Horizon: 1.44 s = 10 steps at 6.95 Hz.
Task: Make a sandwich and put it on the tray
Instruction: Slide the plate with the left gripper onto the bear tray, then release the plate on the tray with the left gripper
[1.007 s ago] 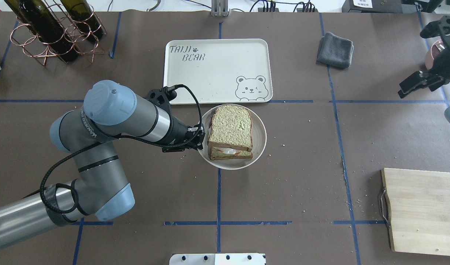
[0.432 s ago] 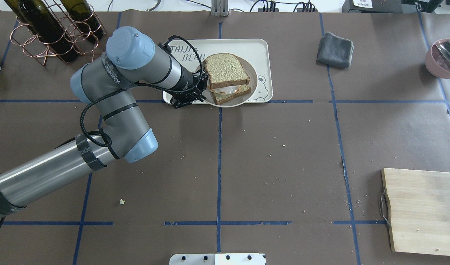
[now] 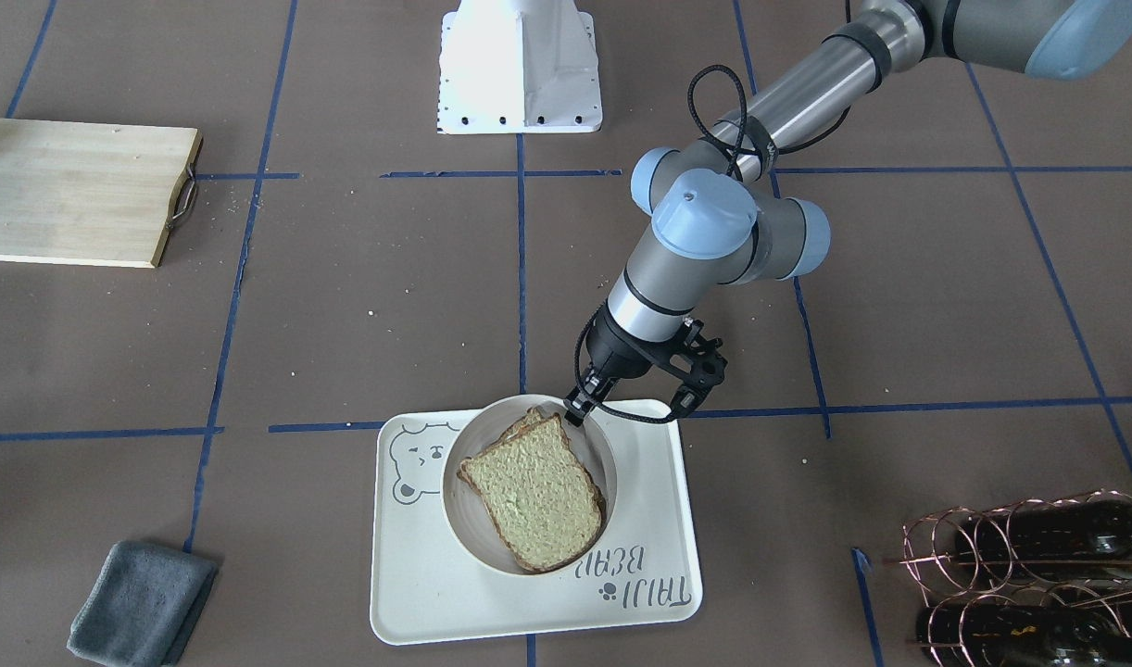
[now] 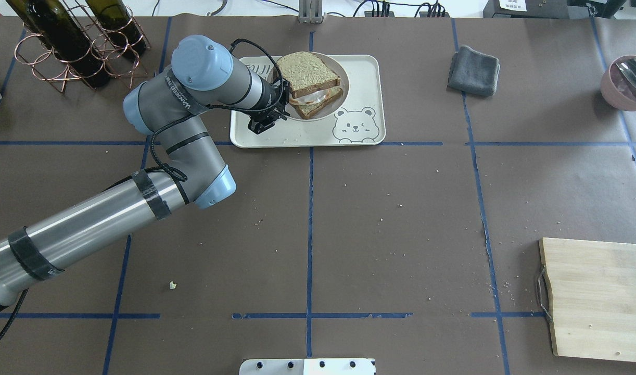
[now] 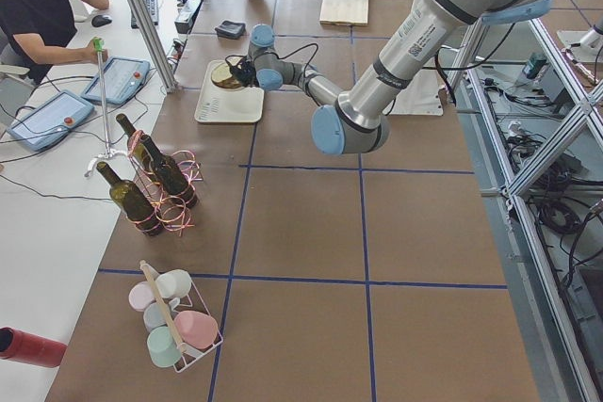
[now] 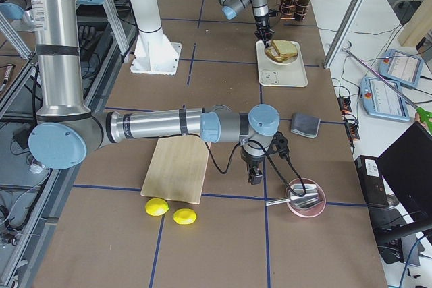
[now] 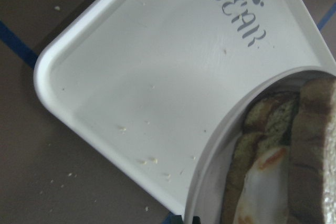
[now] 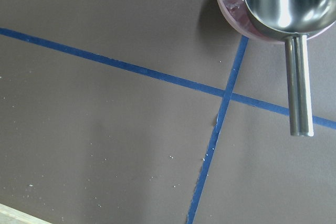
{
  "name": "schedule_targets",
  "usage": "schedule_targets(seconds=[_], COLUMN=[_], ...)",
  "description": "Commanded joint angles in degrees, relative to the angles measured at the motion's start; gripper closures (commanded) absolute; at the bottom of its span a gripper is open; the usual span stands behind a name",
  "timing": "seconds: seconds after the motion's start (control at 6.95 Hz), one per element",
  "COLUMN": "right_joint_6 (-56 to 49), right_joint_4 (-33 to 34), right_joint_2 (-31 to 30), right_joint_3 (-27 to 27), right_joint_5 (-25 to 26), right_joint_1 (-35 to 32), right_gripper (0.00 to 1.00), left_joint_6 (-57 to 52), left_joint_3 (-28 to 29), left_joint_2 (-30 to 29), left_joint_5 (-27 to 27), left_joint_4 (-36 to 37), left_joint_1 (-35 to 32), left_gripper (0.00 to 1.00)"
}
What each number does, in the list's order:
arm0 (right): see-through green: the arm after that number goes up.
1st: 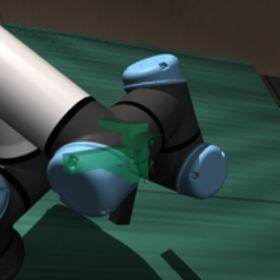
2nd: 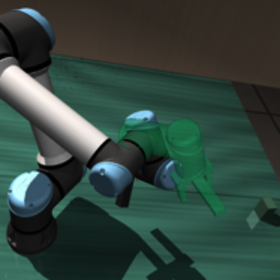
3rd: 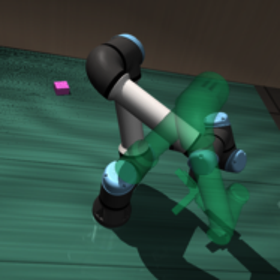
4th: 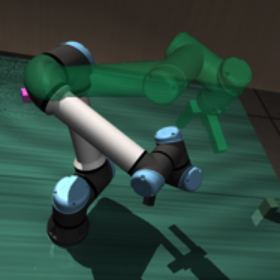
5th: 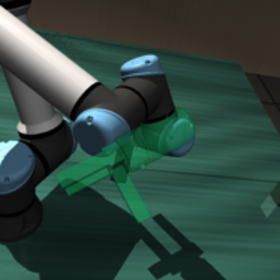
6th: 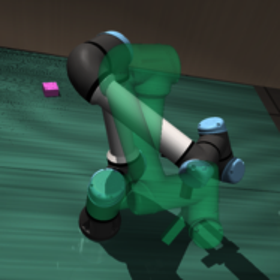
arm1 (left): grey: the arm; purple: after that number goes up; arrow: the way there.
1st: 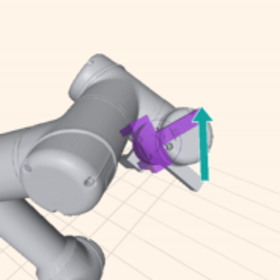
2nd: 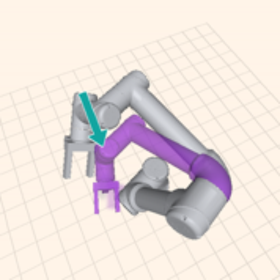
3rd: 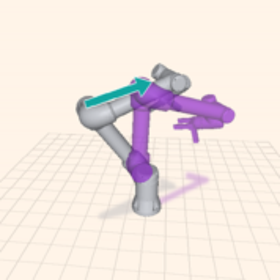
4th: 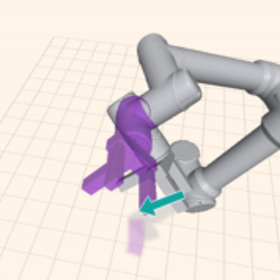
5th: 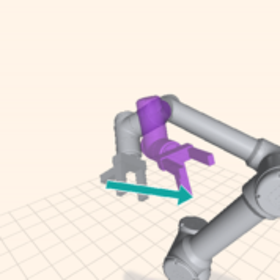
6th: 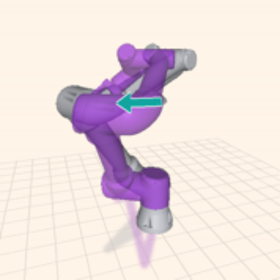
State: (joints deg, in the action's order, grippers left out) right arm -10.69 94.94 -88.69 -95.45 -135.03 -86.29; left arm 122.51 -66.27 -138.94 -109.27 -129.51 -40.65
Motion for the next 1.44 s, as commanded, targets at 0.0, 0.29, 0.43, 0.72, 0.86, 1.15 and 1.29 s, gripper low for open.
schedule_targets(seconds=[0.0,0.29,0.43,0.72,0.86,1.15,1.29], right_joint_6=[0.05,0.05,0.05,0.14,0.14,0.14,0.14], right_joint_4=[-0.02,-0.02,-0.02,-0.02,-0.02,-0.02,-0.02], right_joint_2=[-0.26,0.09,0.10,0.27,0.27,0.27,-0.16], right_joint_3=[-0.26,-0.27,-0.35,-0.27,-0.27,-0.27,-0.44], right_joint_5=[-0.14,-0.23,-0.23,-0.23,-0.32,-0.23,-0.23], right_joint_1=[-0.46,-0.90,-1.16,-1.34,-1.34,-1.43,-1.86], right_gripper=[0.00,0.00,0.00,0.00,0.00,0.00,0.00], left_joint_6=[1.50,1.50,1.59,0.72,-2.33,-8.13,-16.52], left_joint_3=[6.47,6.85,6.86,5.98,3.19,-4.53,-11.36], left_joint_2=[-2.47,-2.48,-2.48,-0.74,1.28,6.99,10.93], left_joint_5=[1.51,2.58,2.58,2.58,2.58,2.23,2.14], left_joint_4=[-3.46,-3.56,-3.65,-6.01,-5.93,-4.19,0.00], left_joint_1=[0.39,1.09,1.01,0.92,0.48,-0.65,-0.92], left_gripper=[1.00,1.00,1.00,0.01,0.00,0.00,0.00])
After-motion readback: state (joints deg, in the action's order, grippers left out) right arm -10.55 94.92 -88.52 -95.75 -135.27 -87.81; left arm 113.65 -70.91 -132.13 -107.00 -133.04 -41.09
